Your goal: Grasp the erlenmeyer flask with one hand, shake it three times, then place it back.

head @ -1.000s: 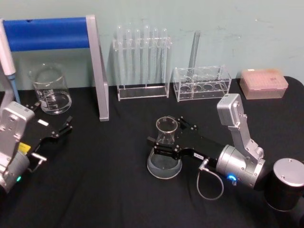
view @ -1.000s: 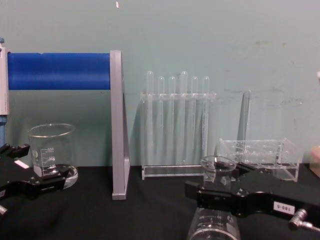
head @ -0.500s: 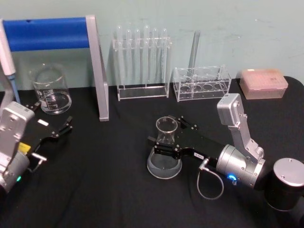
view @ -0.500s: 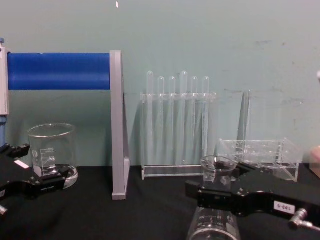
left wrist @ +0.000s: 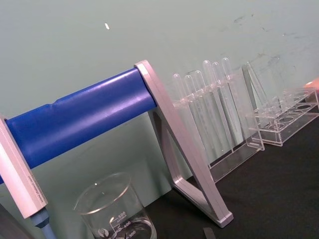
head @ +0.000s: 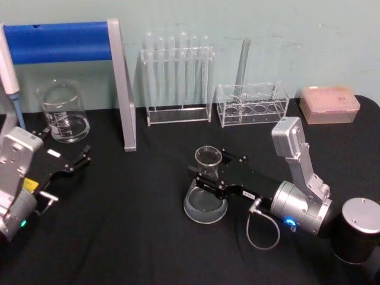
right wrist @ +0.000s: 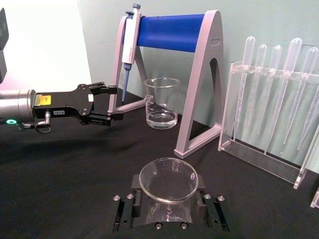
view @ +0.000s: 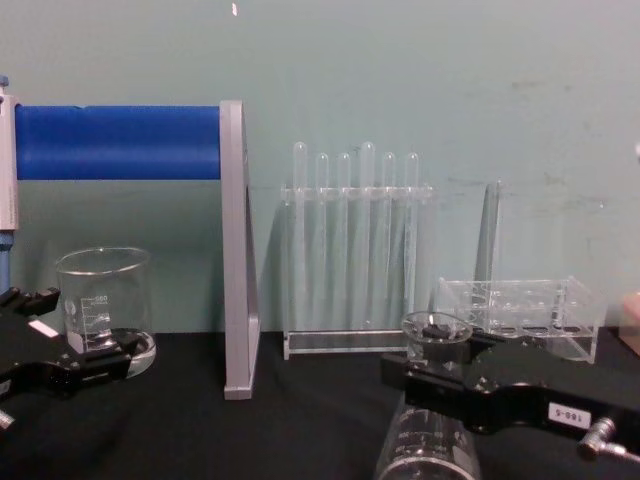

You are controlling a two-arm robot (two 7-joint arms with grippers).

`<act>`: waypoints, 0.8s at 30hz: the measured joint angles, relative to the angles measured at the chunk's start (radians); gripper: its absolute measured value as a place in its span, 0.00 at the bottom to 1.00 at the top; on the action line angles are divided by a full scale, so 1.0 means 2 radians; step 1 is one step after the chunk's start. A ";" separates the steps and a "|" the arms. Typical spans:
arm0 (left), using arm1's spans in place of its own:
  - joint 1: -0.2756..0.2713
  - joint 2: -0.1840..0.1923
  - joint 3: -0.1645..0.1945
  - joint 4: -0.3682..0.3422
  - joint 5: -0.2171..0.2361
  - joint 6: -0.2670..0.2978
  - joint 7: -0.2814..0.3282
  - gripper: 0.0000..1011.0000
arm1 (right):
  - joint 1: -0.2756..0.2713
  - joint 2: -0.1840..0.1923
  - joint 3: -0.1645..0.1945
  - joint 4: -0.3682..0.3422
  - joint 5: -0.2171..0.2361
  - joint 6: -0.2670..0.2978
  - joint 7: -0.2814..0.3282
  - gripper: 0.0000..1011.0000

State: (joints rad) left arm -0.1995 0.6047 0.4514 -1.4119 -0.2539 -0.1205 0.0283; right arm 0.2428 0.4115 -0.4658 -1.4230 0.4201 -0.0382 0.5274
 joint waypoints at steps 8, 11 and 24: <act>0.000 0.000 0.000 0.000 0.000 0.000 0.000 0.99 | 0.000 0.000 0.000 0.000 0.000 0.000 0.000 0.44; 0.000 0.000 0.000 0.000 0.000 0.000 0.000 0.99 | 0.000 0.000 0.000 0.000 0.000 0.000 0.000 0.44; 0.000 0.000 0.000 0.000 0.000 0.000 0.000 0.99 | -0.008 0.004 0.008 -0.023 -0.001 0.002 -0.011 0.44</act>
State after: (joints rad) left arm -0.1995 0.6047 0.4514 -1.4120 -0.2539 -0.1205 0.0283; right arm 0.2273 0.4202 -0.4496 -1.4681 0.4189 -0.0348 0.5063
